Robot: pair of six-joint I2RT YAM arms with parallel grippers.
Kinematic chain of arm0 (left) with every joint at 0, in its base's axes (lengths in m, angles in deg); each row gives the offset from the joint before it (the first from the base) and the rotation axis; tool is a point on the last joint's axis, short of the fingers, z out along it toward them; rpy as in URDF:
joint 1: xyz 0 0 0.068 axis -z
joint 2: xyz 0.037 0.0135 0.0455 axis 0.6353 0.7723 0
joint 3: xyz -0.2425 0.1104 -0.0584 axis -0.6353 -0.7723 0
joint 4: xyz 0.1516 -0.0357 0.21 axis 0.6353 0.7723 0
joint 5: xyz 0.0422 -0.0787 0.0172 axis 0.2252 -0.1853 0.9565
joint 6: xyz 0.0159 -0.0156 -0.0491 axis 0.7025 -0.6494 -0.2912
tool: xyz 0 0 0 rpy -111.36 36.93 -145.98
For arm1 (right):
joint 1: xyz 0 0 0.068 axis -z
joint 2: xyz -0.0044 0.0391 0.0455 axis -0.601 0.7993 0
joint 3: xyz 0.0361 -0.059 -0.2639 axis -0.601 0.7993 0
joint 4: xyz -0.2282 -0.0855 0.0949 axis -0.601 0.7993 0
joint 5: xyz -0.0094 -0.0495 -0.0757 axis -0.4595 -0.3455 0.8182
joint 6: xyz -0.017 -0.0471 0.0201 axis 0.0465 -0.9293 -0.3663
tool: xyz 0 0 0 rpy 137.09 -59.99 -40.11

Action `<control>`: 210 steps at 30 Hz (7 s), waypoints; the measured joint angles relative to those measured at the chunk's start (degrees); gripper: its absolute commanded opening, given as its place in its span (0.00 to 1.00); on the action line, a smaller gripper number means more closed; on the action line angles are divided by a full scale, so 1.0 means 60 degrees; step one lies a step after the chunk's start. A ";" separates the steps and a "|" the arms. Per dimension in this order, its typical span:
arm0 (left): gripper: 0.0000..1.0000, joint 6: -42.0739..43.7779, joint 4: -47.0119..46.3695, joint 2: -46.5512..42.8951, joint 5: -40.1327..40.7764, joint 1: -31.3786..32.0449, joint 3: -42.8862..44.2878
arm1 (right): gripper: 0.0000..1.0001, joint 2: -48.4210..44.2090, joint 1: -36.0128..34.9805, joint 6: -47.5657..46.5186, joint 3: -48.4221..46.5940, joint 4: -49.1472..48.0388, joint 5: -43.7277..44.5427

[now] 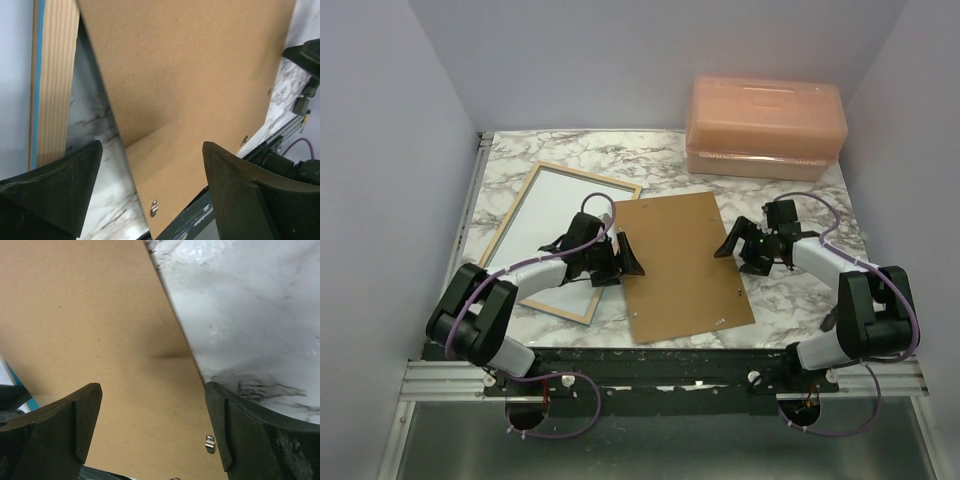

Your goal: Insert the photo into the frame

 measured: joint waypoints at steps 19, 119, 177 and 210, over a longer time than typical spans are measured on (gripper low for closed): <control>0.67 -0.1009 -0.4397 -0.0838 -0.0601 -0.0382 -0.2259 | 0.91 0.0237 0.0189 0.0076 0.0652 -0.2080 -0.1927; 0.79 -0.2204 -0.1942 -0.6983 -0.2444 -0.3442 -0.1628 | 0.00 -0.3956 -0.0080 0.4076 -0.0583 -0.3974 -0.6481; 0.00 -0.0073 0.2987 0.2390 0.1464 0.3042 0.3931 | 0.00 -0.3832 -0.0073 -0.1308 -0.8123 0.6535 0.2550; 0.77 -0.1231 0.0109 -0.0189 -0.0525 0.0616 0.1381 | 0.00 -0.3894 -0.0058 -0.1712 -0.7420 0.6003 0.0616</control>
